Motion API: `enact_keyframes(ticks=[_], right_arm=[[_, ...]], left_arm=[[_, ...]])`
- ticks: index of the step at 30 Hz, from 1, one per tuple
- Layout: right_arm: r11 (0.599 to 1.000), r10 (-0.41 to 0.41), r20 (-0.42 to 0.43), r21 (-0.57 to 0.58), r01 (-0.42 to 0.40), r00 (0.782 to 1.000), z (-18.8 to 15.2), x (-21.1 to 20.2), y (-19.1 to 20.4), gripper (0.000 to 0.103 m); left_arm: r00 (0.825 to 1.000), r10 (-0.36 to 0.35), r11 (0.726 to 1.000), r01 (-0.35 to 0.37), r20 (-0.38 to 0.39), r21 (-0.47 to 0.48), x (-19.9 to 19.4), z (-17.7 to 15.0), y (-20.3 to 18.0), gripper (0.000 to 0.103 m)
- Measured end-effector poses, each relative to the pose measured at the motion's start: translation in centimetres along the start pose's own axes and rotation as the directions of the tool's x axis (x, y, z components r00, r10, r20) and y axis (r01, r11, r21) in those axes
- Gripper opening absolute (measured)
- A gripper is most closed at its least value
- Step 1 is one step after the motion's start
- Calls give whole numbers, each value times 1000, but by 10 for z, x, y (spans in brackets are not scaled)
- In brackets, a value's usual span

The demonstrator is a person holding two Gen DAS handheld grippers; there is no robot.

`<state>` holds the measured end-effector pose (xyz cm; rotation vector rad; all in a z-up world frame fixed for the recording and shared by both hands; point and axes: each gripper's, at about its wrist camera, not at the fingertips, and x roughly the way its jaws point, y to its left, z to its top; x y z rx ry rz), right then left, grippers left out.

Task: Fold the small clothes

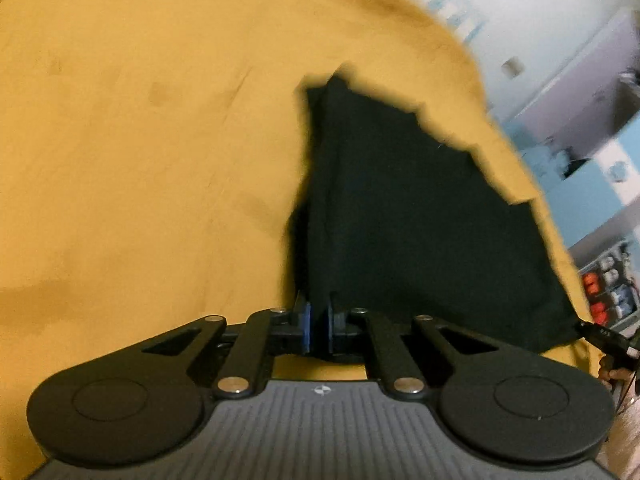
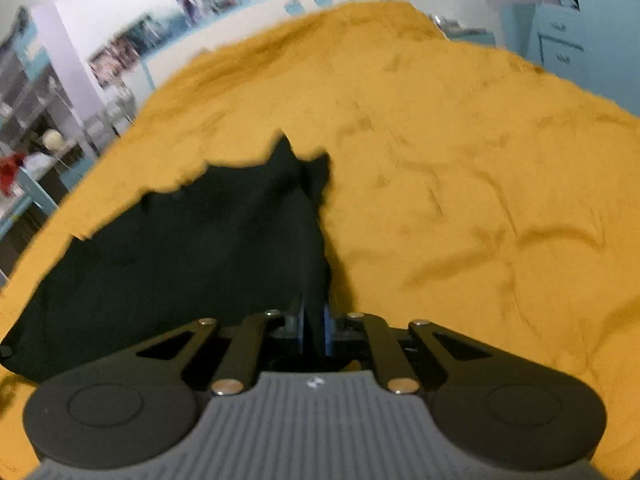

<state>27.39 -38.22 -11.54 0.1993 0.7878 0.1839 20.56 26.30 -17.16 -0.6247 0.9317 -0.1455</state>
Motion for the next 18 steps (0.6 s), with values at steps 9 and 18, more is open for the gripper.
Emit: enact_keyframes(ticks=[9,18], right_arm=[[999,3,107,-51,3,994,-1,-27,2,30],[956,209,154,-242,-168,966,55,24,82,42]], left_arm=[[998,-28,999,30,58,-40,-24,7,1,13],[971,-178,968,143,161,206,19,73,-80,25]])
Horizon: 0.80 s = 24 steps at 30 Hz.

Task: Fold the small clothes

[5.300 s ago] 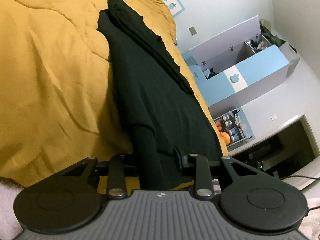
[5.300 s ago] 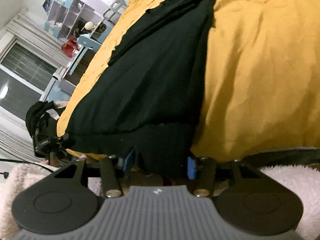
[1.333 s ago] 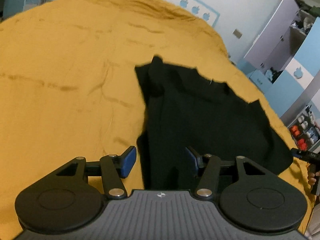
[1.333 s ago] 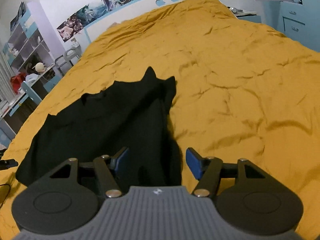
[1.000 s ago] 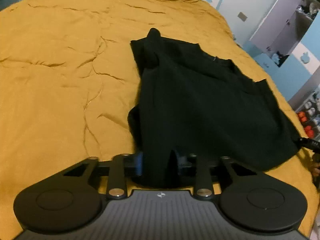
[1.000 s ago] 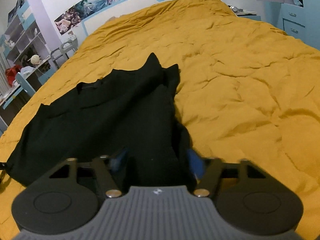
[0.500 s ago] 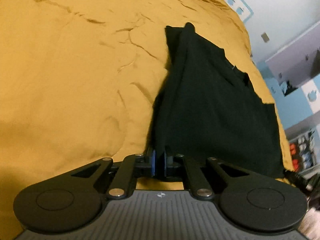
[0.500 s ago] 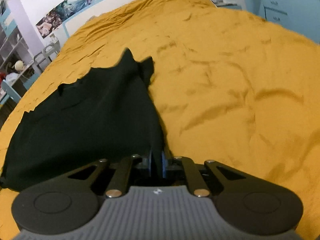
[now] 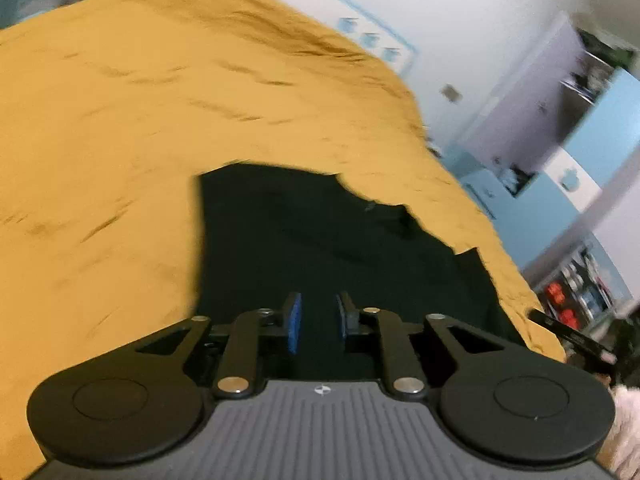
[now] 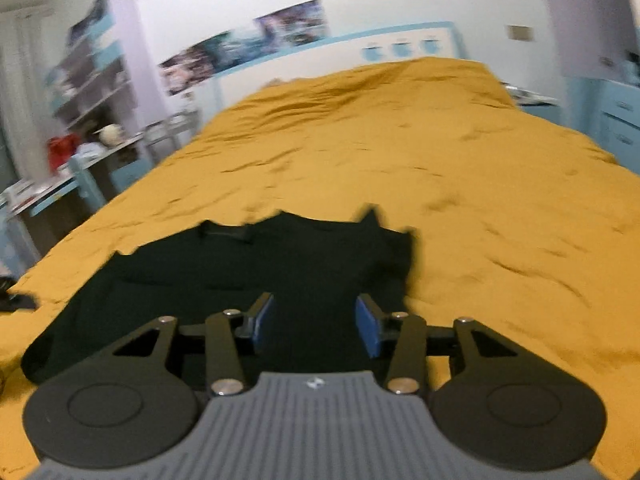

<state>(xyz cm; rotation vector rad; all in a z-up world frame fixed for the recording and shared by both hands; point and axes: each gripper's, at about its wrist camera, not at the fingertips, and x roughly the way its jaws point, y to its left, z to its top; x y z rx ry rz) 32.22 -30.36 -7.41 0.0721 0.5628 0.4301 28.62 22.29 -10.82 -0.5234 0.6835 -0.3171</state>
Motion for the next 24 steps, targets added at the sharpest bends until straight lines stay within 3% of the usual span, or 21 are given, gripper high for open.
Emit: enact_keyframes(ticks=[3,7,9,11,13,17,20,22,24], right_arm=[[1000,13,-30,-20,-13,999,11,43,10,41],[999,14,-112,-33,-18,994,17,94,8,41],[997,-48,-107,-60,41,993,21,109,5,40],[993,-97,-34,-71,94,995,29,111,-2,43],[987,-151,14,-56,152,988,36,111,-13,59],[968,-233,16,-87,234,972,41,126,-30,59],[969,-218,-17,-125,214,976,39,139,-33,59],[967,-210,-22,-149,204,977,37,147,-28,59],[965,-213,-28,-164,206,977,34,152,-26,57]], left_arm=[[1000,-11,998,13,-26,69,44,11,-14,27],[996,33,995,-25,-84,92,91,18,-12,28],[993,59,995,-50,-102,87,107,21,-5,28],[996,52,995,-46,-77,83,110,25,-2,28],[997,74,993,-71,-25,96,105,32,0,28],[981,157,980,-169,113,105,88,48,9,33],[973,187,979,-195,134,52,87,55,22,36],[965,229,969,-239,126,64,93,55,24,36],[969,231,968,-238,88,77,101,55,24,40]])
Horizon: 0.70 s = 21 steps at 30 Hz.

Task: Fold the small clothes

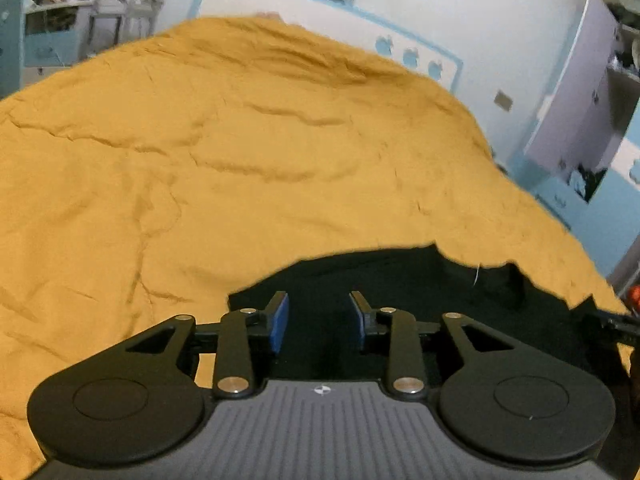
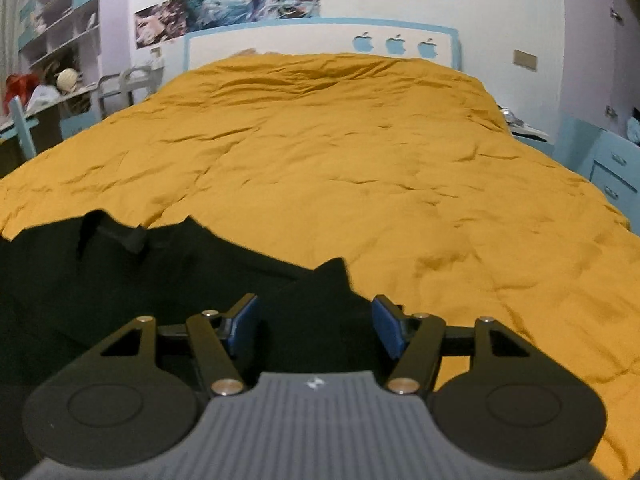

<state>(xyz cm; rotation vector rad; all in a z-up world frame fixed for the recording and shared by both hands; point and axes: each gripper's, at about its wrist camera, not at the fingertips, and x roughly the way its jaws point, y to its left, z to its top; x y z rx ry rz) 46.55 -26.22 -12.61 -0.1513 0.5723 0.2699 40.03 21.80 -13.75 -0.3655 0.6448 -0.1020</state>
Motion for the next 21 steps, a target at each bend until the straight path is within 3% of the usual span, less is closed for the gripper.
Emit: enact_keyframes(ticks=[3,5,6,7,8,10,12,15,18,21], right_arm=[[1000,-9,-13,-6,9,1000,-2,5,4,52],[1000,-18,-18,-3,18,1000,-3,5,2,34],[1000,-15,-23,8,15,1000,-3,2,-1,23],[1000,-11,-24,20,12,1000,-2,2,-2,17],[1000,-6,-25,28,6,1000,-2,1,-3,14],[1000,-3,-15,27,3,1000,-1,-1,-3,9],[1000,-15,24,25,15,1000,-1,-8,-1,6],[996,-39,85,82,32,996,1,-16,-4,6],[994,-53,25,100,50,998,-5,0,-7,6],[994,-56,15,100,55,998,-9,4,-6,9]], left_arm=[[999,34,999,-33,-37,25,15,2,-5,49],[998,32,999,-30,-46,40,20,2,-5,46],[998,25,999,-23,-52,47,22,1,-6,40],[998,27,998,-23,-56,56,24,0,-8,15],[997,25,998,-21,-66,64,26,-1,-10,0],[998,40,996,-36,-48,83,24,-2,-15,0],[997,73,991,-77,32,110,13,-2,-19,0],[985,116,992,-122,129,35,-3,7,-6,0],[996,69,996,-65,59,-67,3,11,19,0],[999,11,997,-9,32,-73,-3,8,27,2]])
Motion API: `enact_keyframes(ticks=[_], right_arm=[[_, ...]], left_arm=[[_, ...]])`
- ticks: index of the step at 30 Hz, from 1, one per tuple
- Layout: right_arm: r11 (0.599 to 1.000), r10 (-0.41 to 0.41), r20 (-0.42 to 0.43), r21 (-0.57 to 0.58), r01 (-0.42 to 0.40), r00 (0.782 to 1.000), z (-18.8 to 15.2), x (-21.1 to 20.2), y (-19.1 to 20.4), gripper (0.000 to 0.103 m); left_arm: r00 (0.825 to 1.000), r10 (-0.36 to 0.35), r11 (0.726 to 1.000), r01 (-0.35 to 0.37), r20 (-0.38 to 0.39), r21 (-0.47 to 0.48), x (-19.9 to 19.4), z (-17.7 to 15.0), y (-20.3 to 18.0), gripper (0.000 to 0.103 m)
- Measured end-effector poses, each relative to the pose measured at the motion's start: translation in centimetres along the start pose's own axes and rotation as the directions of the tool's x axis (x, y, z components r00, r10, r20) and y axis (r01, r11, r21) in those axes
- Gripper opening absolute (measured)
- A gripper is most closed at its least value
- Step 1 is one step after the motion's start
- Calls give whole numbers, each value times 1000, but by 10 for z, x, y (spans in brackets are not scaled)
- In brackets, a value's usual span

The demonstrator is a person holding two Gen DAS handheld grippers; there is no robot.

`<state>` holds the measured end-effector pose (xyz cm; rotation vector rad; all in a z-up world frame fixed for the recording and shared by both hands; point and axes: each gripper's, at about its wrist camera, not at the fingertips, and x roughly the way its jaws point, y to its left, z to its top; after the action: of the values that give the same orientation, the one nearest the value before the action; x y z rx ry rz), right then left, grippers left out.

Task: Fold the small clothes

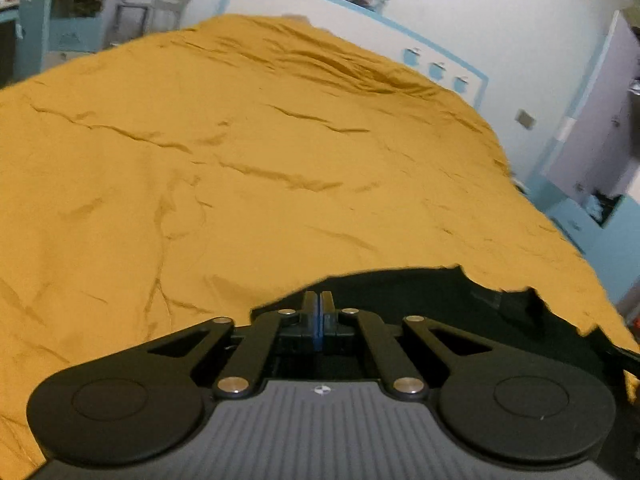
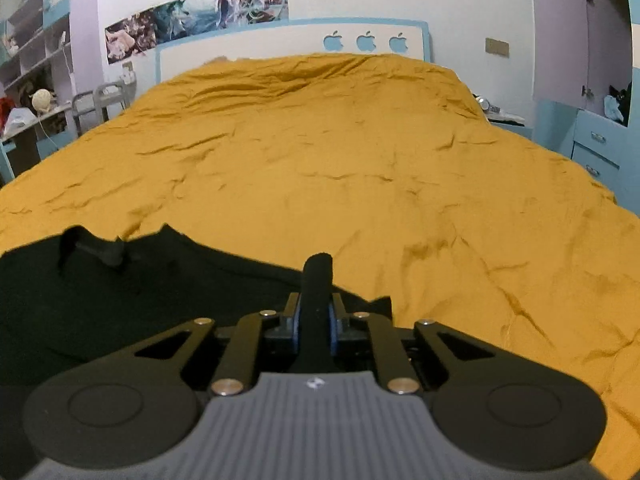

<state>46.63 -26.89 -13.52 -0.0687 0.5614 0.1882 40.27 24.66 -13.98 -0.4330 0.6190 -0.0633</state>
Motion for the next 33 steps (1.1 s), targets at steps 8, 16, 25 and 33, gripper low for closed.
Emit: enact_keyframes(ticks=[8,16,25,33], right_arm=[[1000,1,-17,12,-1,1000,2,2,-2,13],[1000,-7,-16,17,7,1000,2,2,-2,13],[996,-59,4,67,59,998,-7,11,-6,16],[992,-114,36,51,112,993,-3,-10,-1,36]], left_arm=[[993,15,995,-4,-116,96,5,-9,-9,49],[999,38,989,-34,-19,147,1,-15,-27,4],[988,156,978,-155,3,140,20,-19,-13,4],[981,191,980,-188,-36,72,9,-15,-8,21]])
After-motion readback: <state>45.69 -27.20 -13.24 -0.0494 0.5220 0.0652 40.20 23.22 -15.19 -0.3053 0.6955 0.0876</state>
